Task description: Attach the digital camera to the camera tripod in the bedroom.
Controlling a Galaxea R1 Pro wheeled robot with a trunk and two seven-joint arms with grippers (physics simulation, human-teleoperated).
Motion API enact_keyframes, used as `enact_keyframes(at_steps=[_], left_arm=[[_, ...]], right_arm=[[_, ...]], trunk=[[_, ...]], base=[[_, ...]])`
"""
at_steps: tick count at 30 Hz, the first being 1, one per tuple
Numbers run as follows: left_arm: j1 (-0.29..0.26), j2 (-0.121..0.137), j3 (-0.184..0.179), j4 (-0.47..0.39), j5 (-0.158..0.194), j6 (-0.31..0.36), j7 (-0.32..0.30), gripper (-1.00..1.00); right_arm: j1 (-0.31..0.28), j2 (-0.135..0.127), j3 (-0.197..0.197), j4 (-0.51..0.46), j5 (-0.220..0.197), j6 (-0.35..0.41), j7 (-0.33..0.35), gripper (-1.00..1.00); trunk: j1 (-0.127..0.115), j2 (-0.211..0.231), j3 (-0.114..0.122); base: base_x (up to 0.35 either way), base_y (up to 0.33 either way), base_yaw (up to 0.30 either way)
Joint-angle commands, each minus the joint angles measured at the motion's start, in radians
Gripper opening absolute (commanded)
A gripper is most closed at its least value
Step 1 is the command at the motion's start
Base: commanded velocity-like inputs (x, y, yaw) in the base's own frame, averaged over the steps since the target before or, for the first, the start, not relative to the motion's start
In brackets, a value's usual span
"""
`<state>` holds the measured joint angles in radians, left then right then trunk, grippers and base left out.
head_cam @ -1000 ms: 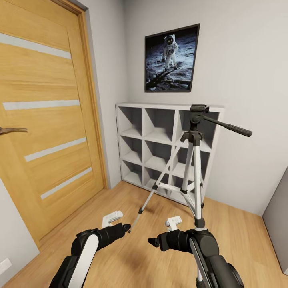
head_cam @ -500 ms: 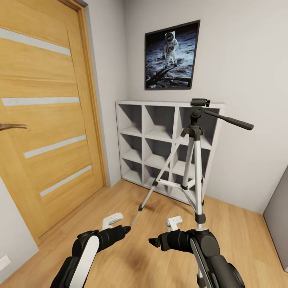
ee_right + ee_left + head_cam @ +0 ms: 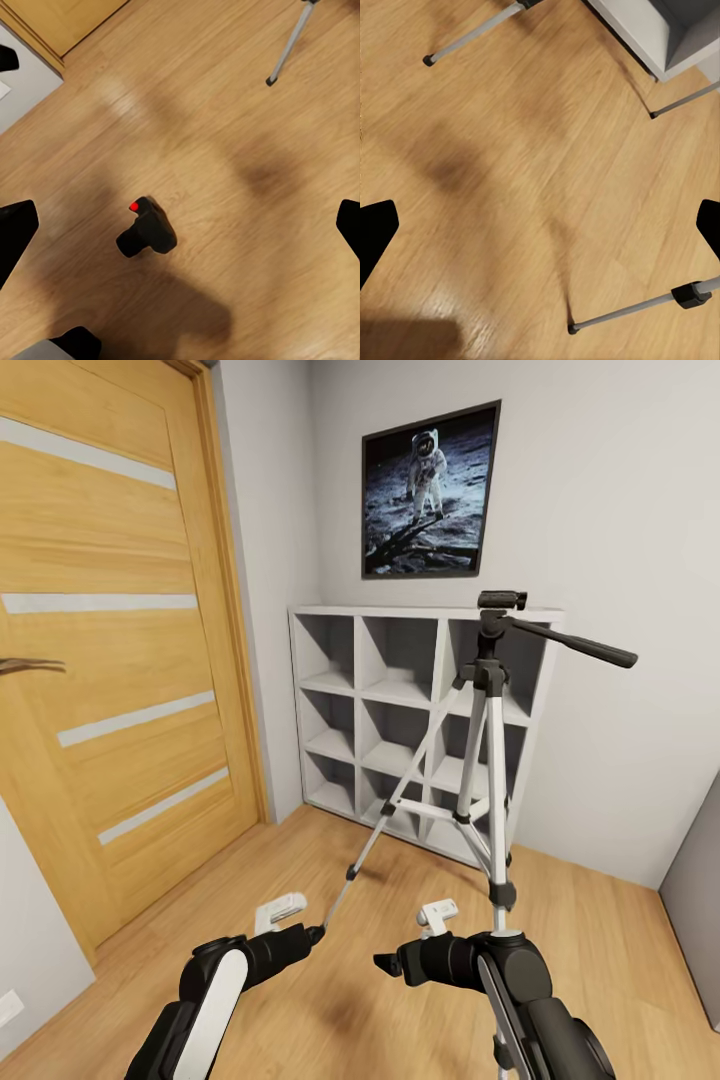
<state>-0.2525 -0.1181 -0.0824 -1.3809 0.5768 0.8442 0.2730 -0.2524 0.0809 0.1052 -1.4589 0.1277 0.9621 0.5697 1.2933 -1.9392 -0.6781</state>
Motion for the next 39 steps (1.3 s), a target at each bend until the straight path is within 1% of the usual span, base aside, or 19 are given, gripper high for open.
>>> enact_keyframes(at_steps=[1, 9, 12, 13, 16, 32, 34, 35, 37, 38, 39], left_arm=[[-0.001, 0.000, 0.000, 0.000, 0.010, 0.002, 0.010, 1.00], [-0.001, 0.001, 0.001, 0.007, 0.006, -0.003, 0.011, 1.00], [-0.001, 0.004, 0.001, 0.016, 0.005, -0.012, 0.011, 1.00], [-0.001, 0.008, 0.001, 0.022, 0.004, -0.029, 0.012, 1.00], [-0.001, 0.010, 0.001, 0.026, 0.003, -0.043, 0.013, 1.00], [-0.001, 0.011, 0.001, 0.028, 0.001, -0.051, 0.014, 1.00], [-0.001, 0.010, 0.001, 0.028, -0.012, -0.051, 0.015, 1.00], [-0.001, 0.010, 0.001, 0.028, -0.027, -0.052, 0.019, 1.00], [-0.001, 0.009, 0.001, 0.028, -0.046, -0.051, 0.029, 1.00], [-0.001, 0.008, 0.001, 0.028, -0.065, -0.051, 0.048, 1.00], [-0.001, 0.007, 0.000, 0.028, -0.086, -0.051, 0.088, 1.00]], right_arm=[[-0.001, 0.000, -0.001, -0.001, 0.010, 0.003, 0.009, 1.00], [-0.001, -0.001, -0.003, -0.001, 0.012, -0.001, 0.005, 1.00], [-0.001, -0.001, -0.004, -0.001, 0.012, -0.002, 0.003, 1.00], [-0.001, -0.001, -0.005, -0.001, 0.012, -0.003, 0.001, 1.00], [-0.001, -0.001, -0.005, -0.001, 0.012, -0.003, -0.001, 1.00], [-0.001, -0.002, -0.006, -0.001, 0.012, -0.003, -0.002, 1.00], [-0.001, -0.002, -0.007, -0.001, 0.012, -0.003, -0.002, 1.00], [-0.001, -0.001, -0.007, -0.001, 0.012, -0.004, -0.002, 1.00], [-0.001, -0.001, -0.007, -0.001, 0.012, -0.004, -0.003, 1.00], [-0.001, -0.001, -0.008, 0.000, 0.012, -0.004, -0.006, 1.00], [-0.001, 0.000, -0.008, 0.000, 0.012, -0.005, -0.012, 1.00]], trunk=[[0.004, -0.008, -0.004], [0.035, -0.064, -0.029], [0.046, -0.085, -0.039], [0.050, -0.092, -0.042], [0.061, -0.113, -0.051], [0.123, -0.225, -0.101], [0.130, -0.239, -0.108], [0.134, -0.246, -0.111], [0.142, -0.260, -0.117], [0.146, -0.267, -0.120], [0.150, -0.274, -0.123]], base=[[0.000, 0.000, 0.000], [0.000, 0.000, 0.000], [0.000, 0.000, 0.000], [0.000, 0.000, 0.000], [0.000, 0.000, 0.000], [0.000, 0.000, 0.000], [0.000, 0.000, 0.000], [0.000, 0.000, 0.000], [0.000, 0.000, 0.000], [0.000, 0.000, 0.000], [0.000, 0.000, 0.000]])
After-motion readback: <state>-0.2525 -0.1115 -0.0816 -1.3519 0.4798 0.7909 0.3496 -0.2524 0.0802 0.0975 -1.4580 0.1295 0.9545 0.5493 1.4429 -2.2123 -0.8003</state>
